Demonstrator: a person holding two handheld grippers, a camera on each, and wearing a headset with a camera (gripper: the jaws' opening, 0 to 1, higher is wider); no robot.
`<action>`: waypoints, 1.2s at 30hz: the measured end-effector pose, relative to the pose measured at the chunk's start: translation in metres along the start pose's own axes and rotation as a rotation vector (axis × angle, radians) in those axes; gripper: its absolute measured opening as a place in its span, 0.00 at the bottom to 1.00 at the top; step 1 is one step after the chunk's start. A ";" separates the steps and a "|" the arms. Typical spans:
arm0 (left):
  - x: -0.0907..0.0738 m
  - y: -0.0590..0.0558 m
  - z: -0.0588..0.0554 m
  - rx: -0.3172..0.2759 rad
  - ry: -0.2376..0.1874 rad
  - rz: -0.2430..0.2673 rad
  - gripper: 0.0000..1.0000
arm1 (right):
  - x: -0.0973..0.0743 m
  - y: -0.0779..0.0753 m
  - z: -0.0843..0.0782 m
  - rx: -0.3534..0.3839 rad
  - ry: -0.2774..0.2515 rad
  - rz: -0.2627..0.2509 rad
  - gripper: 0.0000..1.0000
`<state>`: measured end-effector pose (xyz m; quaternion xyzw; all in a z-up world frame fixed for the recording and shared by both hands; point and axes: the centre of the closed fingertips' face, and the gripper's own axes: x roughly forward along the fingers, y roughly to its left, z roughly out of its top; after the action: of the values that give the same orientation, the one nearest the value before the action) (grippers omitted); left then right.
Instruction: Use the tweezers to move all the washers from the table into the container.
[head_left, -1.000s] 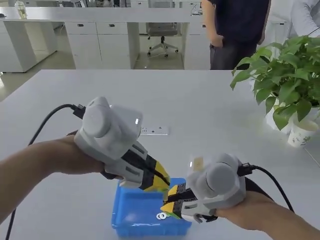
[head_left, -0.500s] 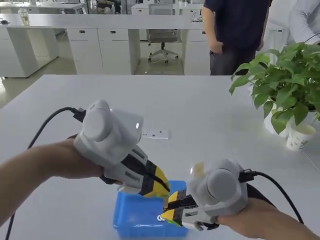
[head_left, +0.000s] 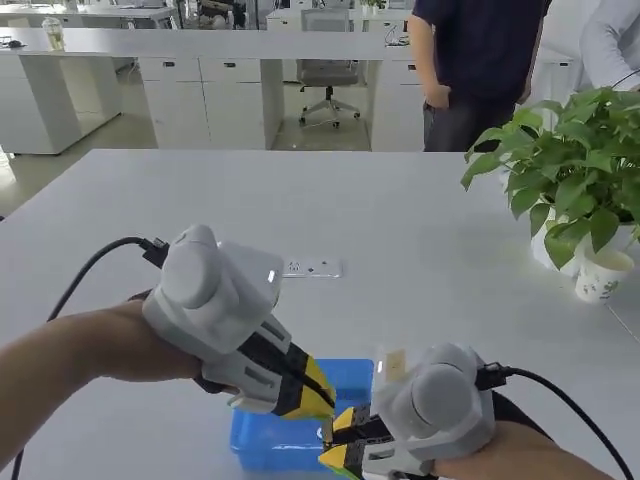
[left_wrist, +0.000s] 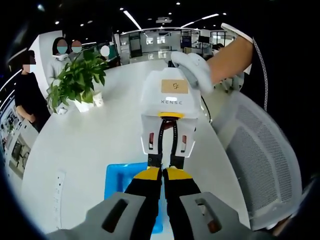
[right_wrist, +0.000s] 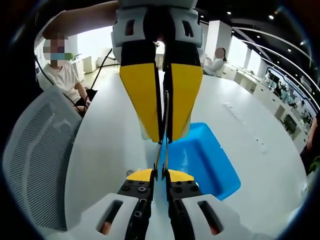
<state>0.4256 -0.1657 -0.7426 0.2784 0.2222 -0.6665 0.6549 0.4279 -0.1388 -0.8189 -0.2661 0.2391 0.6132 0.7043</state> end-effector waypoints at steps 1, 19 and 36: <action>0.001 -0.002 -0.001 -0.002 -0.001 -0.001 0.05 | 0.001 0.002 -0.001 -0.002 0.000 0.003 0.11; 0.006 -0.027 -0.023 -0.040 0.000 0.009 0.05 | 0.022 0.027 -0.008 -0.007 0.002 0.049 0.11; 0.007 -0.038 -0.039 -0.074 0.011 0.017 0.05 | 0.037 0.041 -0.011 -0.018 0.006 0.079 0.11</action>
<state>0.3909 -0.1433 -0.7786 0.2592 0.2479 -0.6507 0.6693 0.3916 -0.1149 -0.8552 -0.2645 0.2458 0.6421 0.6763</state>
